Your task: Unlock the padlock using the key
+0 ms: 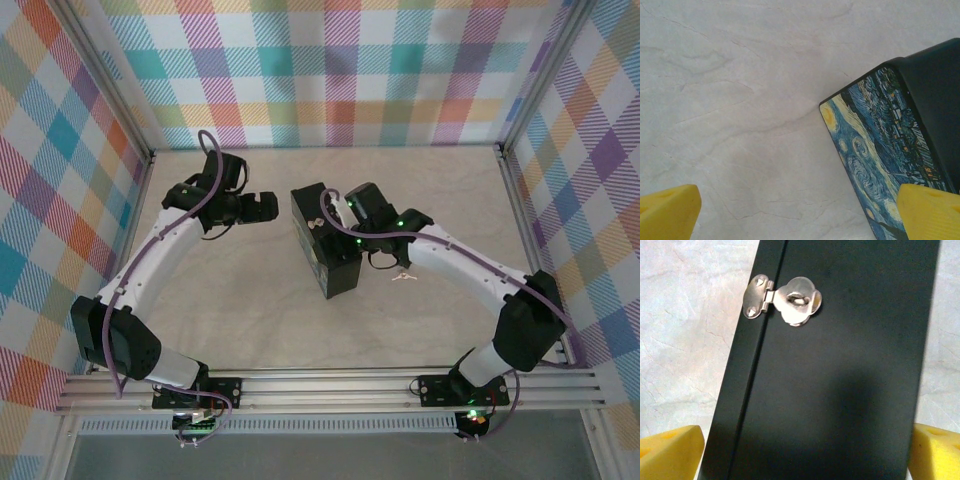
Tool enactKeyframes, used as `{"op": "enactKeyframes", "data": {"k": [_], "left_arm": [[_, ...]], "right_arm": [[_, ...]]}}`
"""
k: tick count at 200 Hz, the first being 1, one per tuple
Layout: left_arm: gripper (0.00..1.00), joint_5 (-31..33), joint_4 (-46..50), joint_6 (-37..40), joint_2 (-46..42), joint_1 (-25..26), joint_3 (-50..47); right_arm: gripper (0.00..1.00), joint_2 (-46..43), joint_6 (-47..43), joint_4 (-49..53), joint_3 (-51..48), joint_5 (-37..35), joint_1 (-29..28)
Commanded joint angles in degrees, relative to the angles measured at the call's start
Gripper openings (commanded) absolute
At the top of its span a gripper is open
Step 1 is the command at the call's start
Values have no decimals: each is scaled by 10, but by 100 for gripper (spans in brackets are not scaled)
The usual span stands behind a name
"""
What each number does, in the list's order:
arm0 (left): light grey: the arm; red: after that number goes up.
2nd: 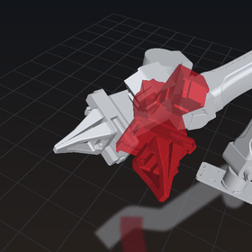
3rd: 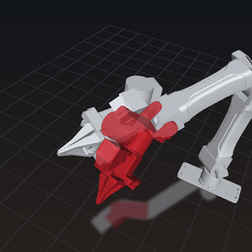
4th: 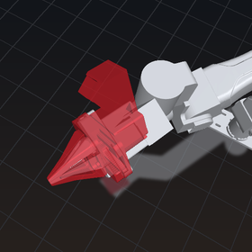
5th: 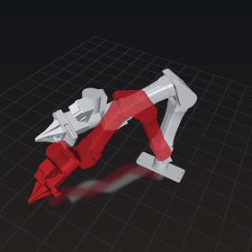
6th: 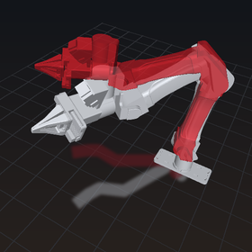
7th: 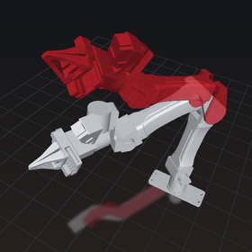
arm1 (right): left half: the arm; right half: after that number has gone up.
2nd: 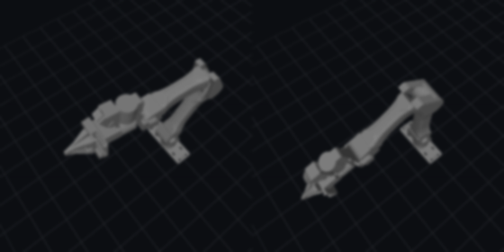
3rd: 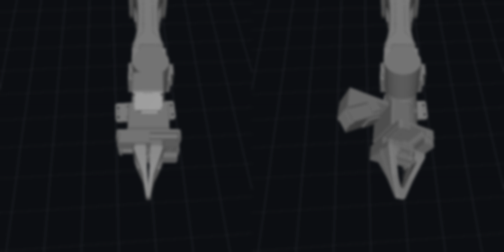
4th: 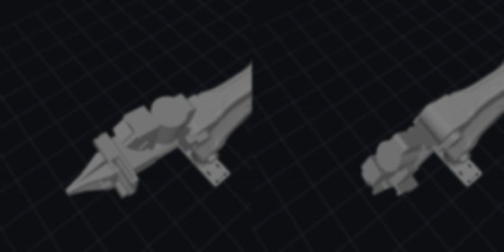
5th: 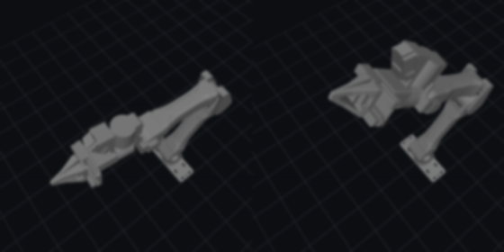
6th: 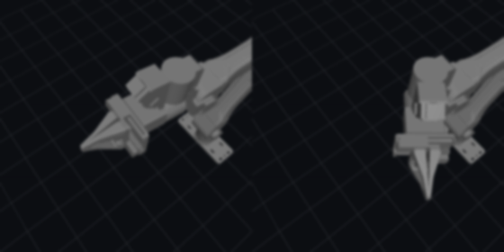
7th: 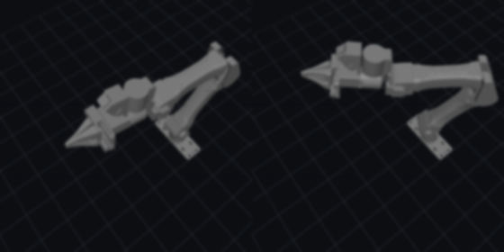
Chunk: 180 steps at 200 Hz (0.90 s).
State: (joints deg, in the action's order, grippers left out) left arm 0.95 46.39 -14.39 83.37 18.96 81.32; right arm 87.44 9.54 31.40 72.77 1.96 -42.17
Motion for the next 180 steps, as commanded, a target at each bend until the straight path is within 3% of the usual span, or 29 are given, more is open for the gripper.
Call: {"op": "enactKeyframes", "data": {"k": [1,33,77,105,138,180], "left_arm": [[100,-8,8,-5,-15,-5,-10],[100,-14,9,1,-18,-5,-10],[100,-9,18,12,-26,-5,-9],[100,-28,19,14,-26,-5,-17],[100,-103,-4,-5,-8,-3,-41],[100,-146,-70,-45,56,17,-68]], "right_arm": [[100,15,-11,26,28,-20,-11],[100,36,5,34,30,-37,-17],[84,46,46,12,21,-11,-11],[81,-2,151,-115,-53,113,43],[82,-17,301,-304,-162,251,120],[86,13,360,-457,-244,303,157]]}}
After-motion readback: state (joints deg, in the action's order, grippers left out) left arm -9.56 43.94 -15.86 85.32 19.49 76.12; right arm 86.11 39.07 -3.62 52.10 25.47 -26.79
